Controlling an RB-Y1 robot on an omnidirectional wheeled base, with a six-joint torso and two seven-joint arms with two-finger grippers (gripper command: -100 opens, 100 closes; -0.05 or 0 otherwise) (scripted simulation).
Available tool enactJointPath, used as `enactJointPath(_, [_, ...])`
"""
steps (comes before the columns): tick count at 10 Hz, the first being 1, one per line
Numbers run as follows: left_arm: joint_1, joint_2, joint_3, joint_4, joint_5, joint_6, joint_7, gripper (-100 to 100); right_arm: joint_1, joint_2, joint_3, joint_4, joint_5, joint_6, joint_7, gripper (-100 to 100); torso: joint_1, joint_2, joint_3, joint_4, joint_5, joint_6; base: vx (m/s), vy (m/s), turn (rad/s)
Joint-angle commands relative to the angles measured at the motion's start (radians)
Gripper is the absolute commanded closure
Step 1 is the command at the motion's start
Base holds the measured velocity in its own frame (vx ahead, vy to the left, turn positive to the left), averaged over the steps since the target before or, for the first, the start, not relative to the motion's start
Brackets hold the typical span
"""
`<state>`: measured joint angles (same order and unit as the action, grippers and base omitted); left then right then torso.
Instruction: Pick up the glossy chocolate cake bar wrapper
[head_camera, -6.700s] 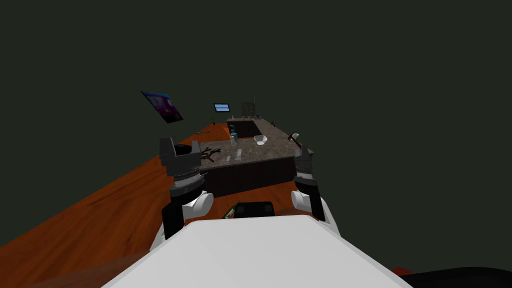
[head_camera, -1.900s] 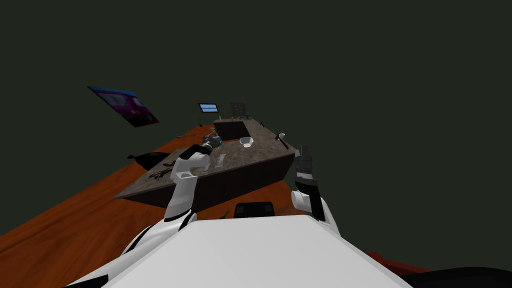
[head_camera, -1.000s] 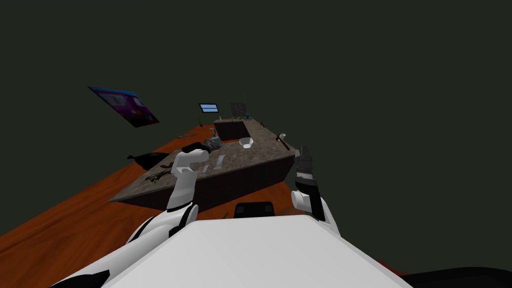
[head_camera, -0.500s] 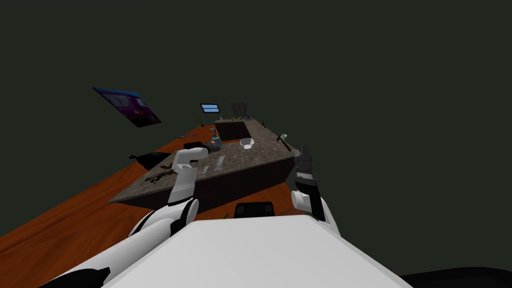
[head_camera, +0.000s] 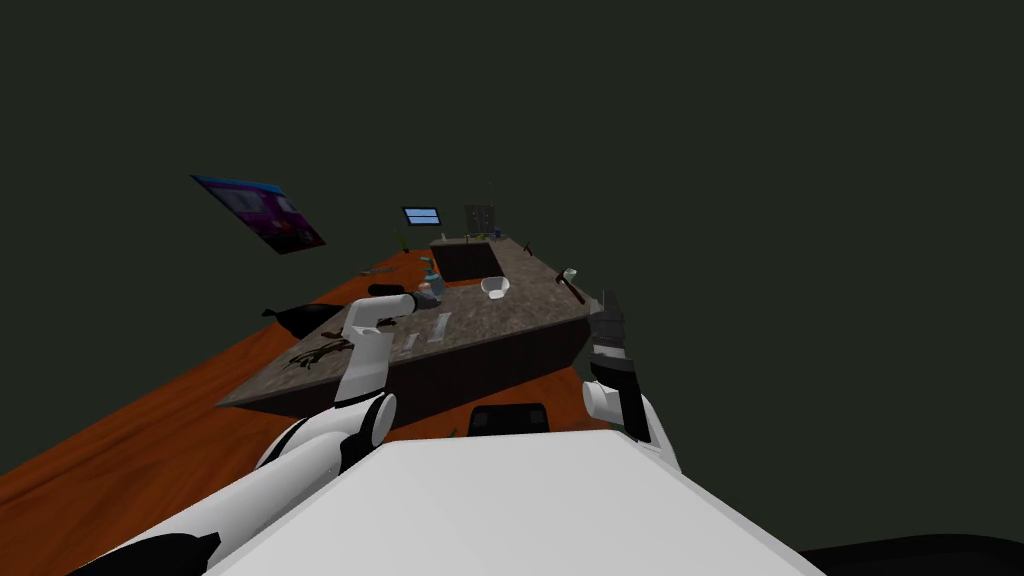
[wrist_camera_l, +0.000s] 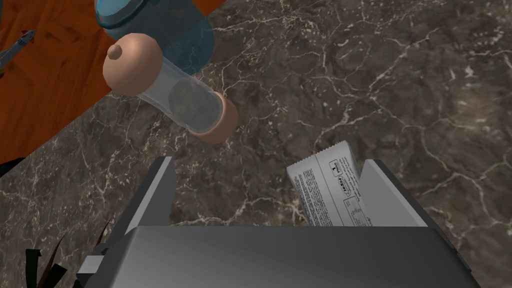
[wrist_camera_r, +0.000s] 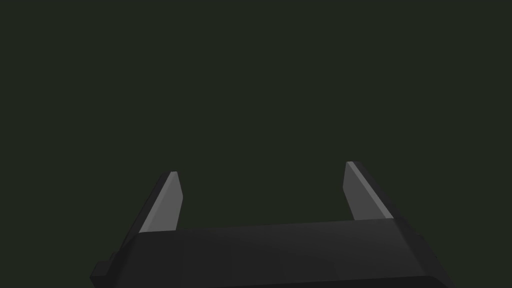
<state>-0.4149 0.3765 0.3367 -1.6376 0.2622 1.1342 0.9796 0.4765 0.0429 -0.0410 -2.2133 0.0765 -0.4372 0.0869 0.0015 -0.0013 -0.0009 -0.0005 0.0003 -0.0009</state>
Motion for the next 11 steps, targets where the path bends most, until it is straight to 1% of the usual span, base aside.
enactJointPath(1, [-0.006, 0.000, 0.003, 0.016, -0.006, 0.050, 0.021, -100, 0.000, 0.000, 0.000, 0.000, 0.000, 0.000, 0.000, 0, 0.000, 0.000, 0.000, 0.000, 0.000, 0.000, 0.035, 0.014, 0.034])
enactJointPath(2, [-0.006, 0.000, 0.003, 0.016, -0.006, 0.062, 0.021, -100, 0.000, 0.000, 0.000, 0.000, 0.000, 0.000, 0.000, 0, 0.000, 0.000, 0.000, 0.000, 0.000, 0.000, 0.020, 0.005, -0.004])
enactJointPath(3, [-0.023, 0.008, 0.013, 0.057, -0.011, 0.104, 0.054, -100, 0.000, 0.000, 0.000, 0.000, 0.000, 0.000, 0.000, 0, -0.001, 0.000, 0.000, 0.000, 0.000, 0.000, 0.032, 0.008, 0.052])
enactJointPath(4, [-0.023, 0.008, 0.013, 0.057, -0.011, 0.133, 0.054, -100, 0.000, 0.000, 0.000, 0.000, 0.000, 0.000, 0.000, 0, -0.001, 0.000, 0.000, 0.000, 0.000, 0.000, 0.039, 0.011, 0.032])
enactJointPath(5, [-0.037, 0.017, 0.022, 0.095, -0.016, 0.160, 0.085, -100, 0.000, 0.000, 0.000, 0.000, 0.000, 0.000, 0.000, 0, 0.000, 0.000, 0.000, 0.000, 0.000, 0.000, 0.056, 0.025, 0.058])
enactJointPath(6, [-0.037, 0.017, 0.022, 0.098, -0.016, 0.191, 0.085, -100, 0.000, 0.000, 0.000, 0.000, 0.000, 0.000, 0.000, 0, 0.001, -0.001, -0.001, 0.000, 0.000, 0.000, 0.046, 0.018, 0.030])
enactJointPath(7, [-0.037, 0.017, 0.022, 0.098, -0.016, 0.203, 0.085, -100, 0.000, 0.000, 0.000, 0.000, 0.000, 0.000, 0.000, 0, 0.000, -0.001, -0.001, 0.000, 0.000, 0.000, 0.018, 0.003, -0.005])
enactJointPath(8, [-0.049, 0.025, 0.030, 0.137, -0.021, 0.242, 0.114, -100, 0.000, 0.000, 0.000, 0.000, 0.000, 0.000, 0.000, 0, -0.001, 0.000, 0.000, 0.000, 0.000, 0.000, 0.024, 0.006, 0.056])
enactJointPath(9, [-0.049, 0.025, 0.030, 0.137, -0.021, 0.268, 0.114, -100, 0.000, 0.000, 0.000, 0.000, 0.000, 0.000, 0.000, 0, -0.001, 0.000, 0.000, 0.000, 0.000, 0.000, 0.034, 0.007, 0.037])
enactJointPath(10, [-0.060, 0.032, 0.038, 0.176, -0.027, 0.297, 0.140, -100, 0.000, 0.000, 0.000, 0.000, 0.000, 0.000, 0.000, 0, -0.001, 0.000, 0.000, 0.000, 0.000, 0.000, 0.051, 0.022, 0.069])
enactJointPath(11, [-0.060, 0.032, 0.038, 0.176, -0.027, 0.326, 0.140, -100, 0.000, 0.000, 0.000, 0.000, 0.000, 0.000, 0.000, 0, 0.000, -0.001, -0.001, 0.000, 0.000, 0.000, 0.044, 0.013, 0.024])
